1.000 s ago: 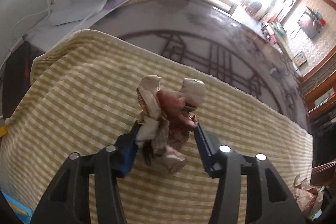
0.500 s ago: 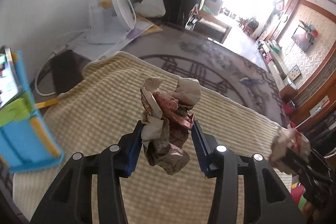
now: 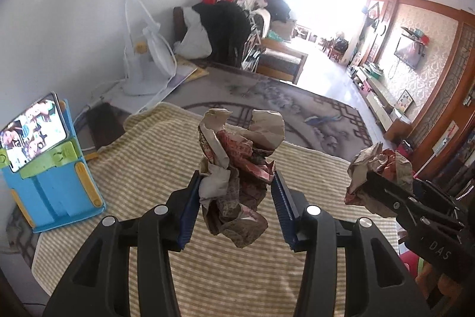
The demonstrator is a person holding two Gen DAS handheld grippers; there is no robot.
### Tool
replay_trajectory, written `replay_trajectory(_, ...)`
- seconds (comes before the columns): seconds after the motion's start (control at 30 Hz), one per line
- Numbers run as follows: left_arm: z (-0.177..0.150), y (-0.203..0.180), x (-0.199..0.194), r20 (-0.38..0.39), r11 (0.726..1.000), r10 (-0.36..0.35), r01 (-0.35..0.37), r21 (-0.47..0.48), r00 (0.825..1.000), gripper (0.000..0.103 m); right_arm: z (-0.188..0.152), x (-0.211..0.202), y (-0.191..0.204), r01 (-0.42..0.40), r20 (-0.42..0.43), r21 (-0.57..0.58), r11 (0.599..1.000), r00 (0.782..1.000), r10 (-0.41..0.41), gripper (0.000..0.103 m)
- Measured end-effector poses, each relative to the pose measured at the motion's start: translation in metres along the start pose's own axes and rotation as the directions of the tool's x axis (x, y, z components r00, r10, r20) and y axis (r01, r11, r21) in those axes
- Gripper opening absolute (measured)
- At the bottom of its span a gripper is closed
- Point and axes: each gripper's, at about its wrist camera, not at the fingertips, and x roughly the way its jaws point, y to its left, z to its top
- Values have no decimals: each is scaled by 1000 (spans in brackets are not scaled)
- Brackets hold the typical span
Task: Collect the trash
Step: 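Carry both crumpled paper balls to the red bin with both grippers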
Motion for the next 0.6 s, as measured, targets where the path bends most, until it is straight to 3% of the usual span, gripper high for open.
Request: replay_trajectory(0.6,-8,-51,-17,12,995,-60,59,76,998,45,-16,-53,-32,68,57,52,996,996,-71,52)
